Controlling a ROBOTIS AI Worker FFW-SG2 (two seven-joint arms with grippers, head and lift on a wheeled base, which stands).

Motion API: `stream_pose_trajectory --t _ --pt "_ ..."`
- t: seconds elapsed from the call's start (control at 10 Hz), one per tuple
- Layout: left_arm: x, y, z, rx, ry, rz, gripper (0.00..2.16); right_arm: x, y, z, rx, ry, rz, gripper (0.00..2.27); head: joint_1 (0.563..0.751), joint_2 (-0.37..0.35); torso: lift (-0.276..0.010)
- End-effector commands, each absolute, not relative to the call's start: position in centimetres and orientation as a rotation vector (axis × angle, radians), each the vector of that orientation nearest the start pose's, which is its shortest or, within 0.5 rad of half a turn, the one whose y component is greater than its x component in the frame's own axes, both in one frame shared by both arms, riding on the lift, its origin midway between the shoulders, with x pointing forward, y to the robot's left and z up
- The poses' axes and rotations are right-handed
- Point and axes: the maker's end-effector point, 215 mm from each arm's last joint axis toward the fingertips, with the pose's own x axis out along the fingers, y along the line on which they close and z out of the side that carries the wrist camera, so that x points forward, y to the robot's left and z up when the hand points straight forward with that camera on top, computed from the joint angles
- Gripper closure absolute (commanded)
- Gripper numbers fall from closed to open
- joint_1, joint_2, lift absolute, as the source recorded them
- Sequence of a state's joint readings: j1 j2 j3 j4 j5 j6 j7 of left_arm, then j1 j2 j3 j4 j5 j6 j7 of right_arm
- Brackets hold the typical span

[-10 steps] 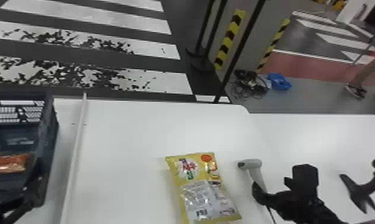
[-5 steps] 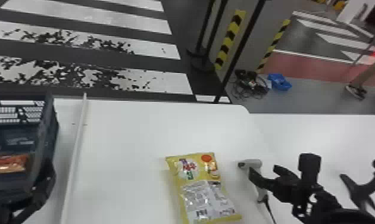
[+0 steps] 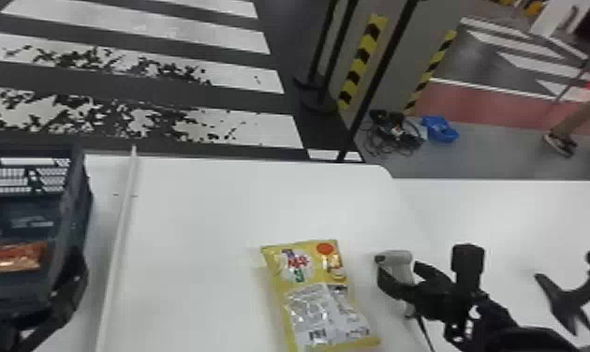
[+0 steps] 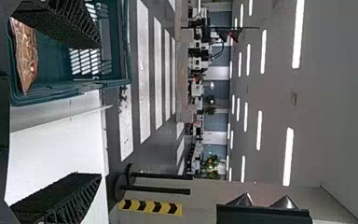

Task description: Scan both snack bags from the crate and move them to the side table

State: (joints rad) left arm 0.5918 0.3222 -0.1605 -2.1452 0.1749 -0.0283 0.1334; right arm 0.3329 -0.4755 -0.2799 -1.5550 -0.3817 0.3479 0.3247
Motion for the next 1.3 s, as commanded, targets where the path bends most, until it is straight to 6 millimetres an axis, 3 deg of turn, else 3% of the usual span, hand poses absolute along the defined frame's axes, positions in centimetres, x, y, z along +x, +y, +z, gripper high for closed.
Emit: stream_pose_trajectory --t 0.0,0.1,0.2,0.3,0.5,0.8,0.9,1.2 --pt "41.0 18.4 -32.9 0.007 0.038 -0.174 0.0 42.5 -47.1 -52.0 -0.006 0.595 0.054 0.27 0.695 -0.35 -0.095" --pt "41.0 18.3 -32.9 0.007 0.038 -0.179 0.0 42.0 -47.4 -52.8 -0.013 0.632 0.051 0.92 0.695 -0.35 -0.095" --pt "40.9 18.1 -32.9 0.006 0.037 -0.182 0.0 41.7 -47.8 -53.6 -0.019 0.665 0.044 2.07 0.695 -0.35 -0.095" --pt "40.9 18.0 -32.8 0.004 0.036 -0.183 0.0 41.5 -48.0 -53.9 -0.033 0.674 0.042 2.24 0.695 -0.35 -0.095" --pt "40.6 17.9 -32.4 -0.001 0.026 -0.187 0.0 41.6 -48.1 -53.8 -0.064 0.659 0.035 2.24 0.695 -0.35 -0.095" --pt "40.1 17.8 -32.6 0.005 0.03 -0.188 0.0 41.3 -49.8 -52.0 -0.077 0.607 -0.017 2.24 0.695 -0.35 -0.095" --pt "40.1 17.8 -32.4 0.003 0.024 -0.188 0.0 40.6 -50.2 -50.1 -0.072 0.593 -0.038 2.24 0.695 -0.35 -0.095" --pt "40.2 17.2 -32.5 0.003 0.023 -0.201 0.0 36.5 -47.3 -42.6 -0.105 0.554 -0.076 2.24 0.695 -0.35 -0.095"
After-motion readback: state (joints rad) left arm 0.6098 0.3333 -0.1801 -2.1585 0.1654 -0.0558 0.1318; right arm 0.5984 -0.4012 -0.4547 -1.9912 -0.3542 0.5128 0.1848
